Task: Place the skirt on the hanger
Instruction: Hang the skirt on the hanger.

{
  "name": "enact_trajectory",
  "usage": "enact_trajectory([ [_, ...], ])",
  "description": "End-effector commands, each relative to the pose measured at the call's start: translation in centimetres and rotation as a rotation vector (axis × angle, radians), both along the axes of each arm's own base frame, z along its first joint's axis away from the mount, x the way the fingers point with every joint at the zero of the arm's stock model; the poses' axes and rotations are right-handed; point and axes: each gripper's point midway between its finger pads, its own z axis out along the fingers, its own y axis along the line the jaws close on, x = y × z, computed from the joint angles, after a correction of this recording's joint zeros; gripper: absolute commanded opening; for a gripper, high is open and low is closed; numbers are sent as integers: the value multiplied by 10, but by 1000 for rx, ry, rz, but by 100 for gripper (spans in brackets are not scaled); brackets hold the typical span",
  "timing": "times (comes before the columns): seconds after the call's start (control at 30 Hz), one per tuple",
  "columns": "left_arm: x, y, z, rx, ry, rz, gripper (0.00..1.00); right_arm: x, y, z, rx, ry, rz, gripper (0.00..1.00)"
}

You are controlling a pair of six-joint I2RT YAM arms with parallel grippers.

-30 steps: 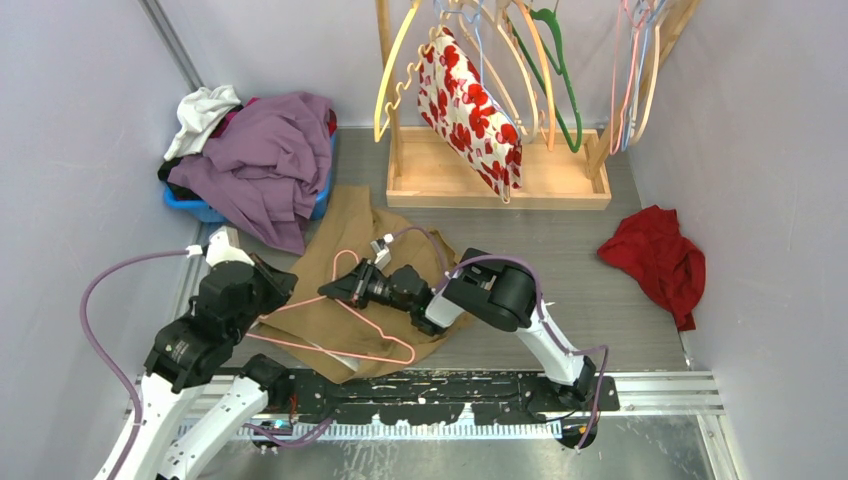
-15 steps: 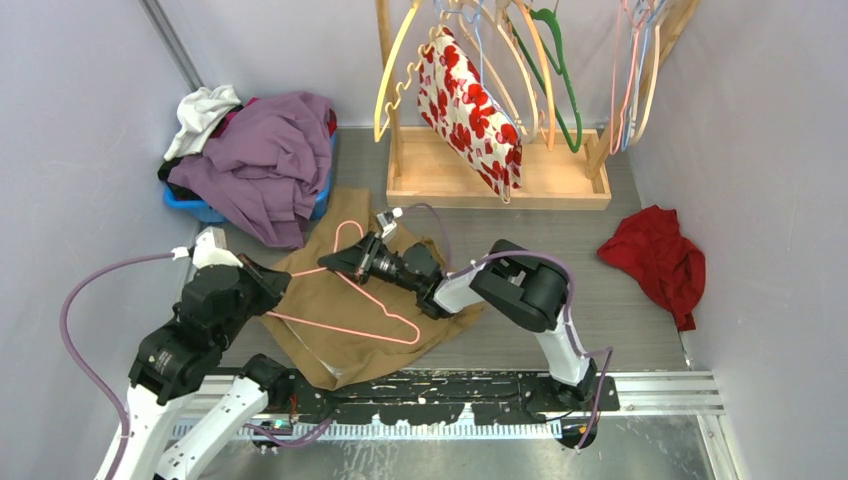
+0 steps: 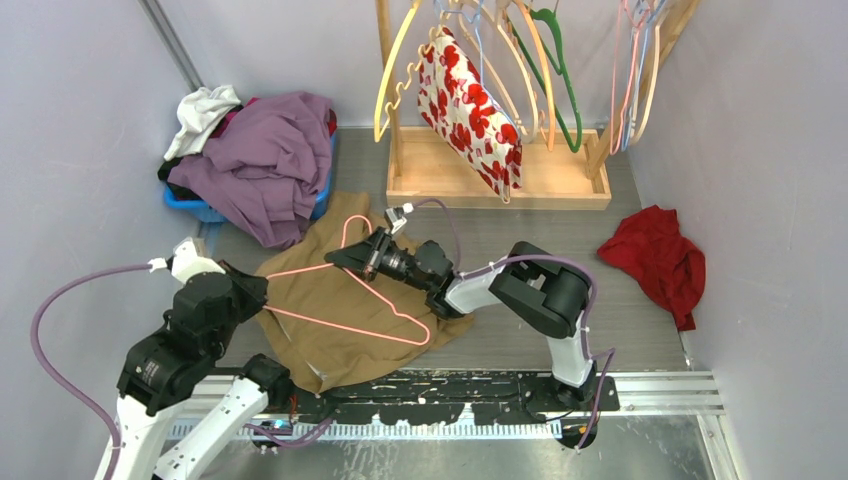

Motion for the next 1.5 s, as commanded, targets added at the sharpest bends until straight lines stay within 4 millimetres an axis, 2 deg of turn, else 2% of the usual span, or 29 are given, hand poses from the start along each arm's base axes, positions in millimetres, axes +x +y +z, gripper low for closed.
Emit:
enact_trajectory([
  [0.0, 5, 20, 0, 108, 11, 79, 9, -11, -18, 63, 153, -96, 2, 1],
  [0.13, 14, 28, -1, 242, 89, 87, 28, -10, -22, 62, 147, -95, -3, 1],
  [0.2, 17, 29, 5, 290, 99, 66, 35, -10, -24, 61, 144, -99, -4, 1],
  [0.3, 18, 29, 15, 334, 99, 31, 42, -9, -25, 60, 140, -95, -5, 1],
  [0.77, 15, 13, 4, 421, 122, -173, 43, -8, -26, 57, 135, -92, -3, 1],
  [1.0, 18, 16, -7, 484, 262, -180, 49, -7, -30, 61, 140, -98, -4, 1],
  [1.23, 17, 22, -12, 514, 368, -163, 50, -6, -33, 62, 139, -101, -7, 1],
  [1.47, 14, 29, -11, 512, 379, -143, 50, -5, -34, 59, 132, -98, -8, 1],
])
